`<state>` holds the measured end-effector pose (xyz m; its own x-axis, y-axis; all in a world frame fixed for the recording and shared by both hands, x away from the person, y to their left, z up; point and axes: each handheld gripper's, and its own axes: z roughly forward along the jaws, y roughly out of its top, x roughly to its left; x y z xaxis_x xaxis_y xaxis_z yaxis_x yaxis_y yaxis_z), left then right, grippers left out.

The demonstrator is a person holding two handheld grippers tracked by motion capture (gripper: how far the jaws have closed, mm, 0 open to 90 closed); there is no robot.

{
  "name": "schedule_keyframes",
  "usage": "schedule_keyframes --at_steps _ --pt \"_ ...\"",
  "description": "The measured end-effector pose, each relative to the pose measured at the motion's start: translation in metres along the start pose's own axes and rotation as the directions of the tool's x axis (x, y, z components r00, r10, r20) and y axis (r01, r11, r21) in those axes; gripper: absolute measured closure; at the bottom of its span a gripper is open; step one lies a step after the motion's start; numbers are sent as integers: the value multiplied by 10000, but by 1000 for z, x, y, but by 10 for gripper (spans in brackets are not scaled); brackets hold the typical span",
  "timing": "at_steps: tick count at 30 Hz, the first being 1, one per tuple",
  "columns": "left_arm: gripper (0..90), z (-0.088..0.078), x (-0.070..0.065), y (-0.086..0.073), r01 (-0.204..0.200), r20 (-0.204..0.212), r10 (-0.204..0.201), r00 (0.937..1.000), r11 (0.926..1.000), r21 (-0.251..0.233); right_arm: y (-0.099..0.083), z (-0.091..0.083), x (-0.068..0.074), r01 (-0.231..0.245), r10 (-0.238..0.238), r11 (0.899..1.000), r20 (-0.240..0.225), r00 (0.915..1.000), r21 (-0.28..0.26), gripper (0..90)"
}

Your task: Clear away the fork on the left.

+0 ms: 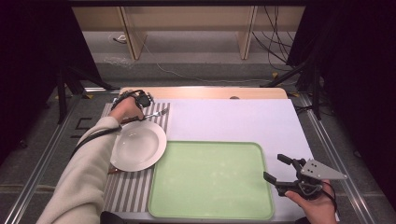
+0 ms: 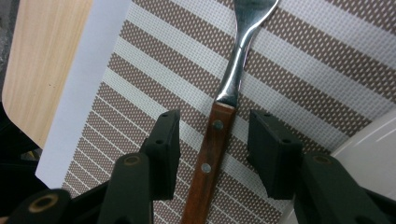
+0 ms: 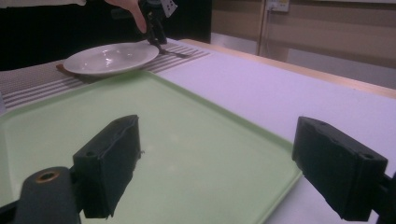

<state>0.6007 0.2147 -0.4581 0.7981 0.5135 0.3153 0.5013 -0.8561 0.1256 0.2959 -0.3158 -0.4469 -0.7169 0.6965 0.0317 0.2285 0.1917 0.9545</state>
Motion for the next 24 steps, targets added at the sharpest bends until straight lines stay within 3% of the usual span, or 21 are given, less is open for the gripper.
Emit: schedule_keyframes --at_steps 9,24 --pt "589 5 2 -6 -353 212 351 9992 9993 119 0 0 0 -6 6 10000 -12 10000 3 165" --pt "668 6 3 -6 -599 482 592 9971 9981 123 0 0 0 -8 8 10000 -22 10000 13 165"
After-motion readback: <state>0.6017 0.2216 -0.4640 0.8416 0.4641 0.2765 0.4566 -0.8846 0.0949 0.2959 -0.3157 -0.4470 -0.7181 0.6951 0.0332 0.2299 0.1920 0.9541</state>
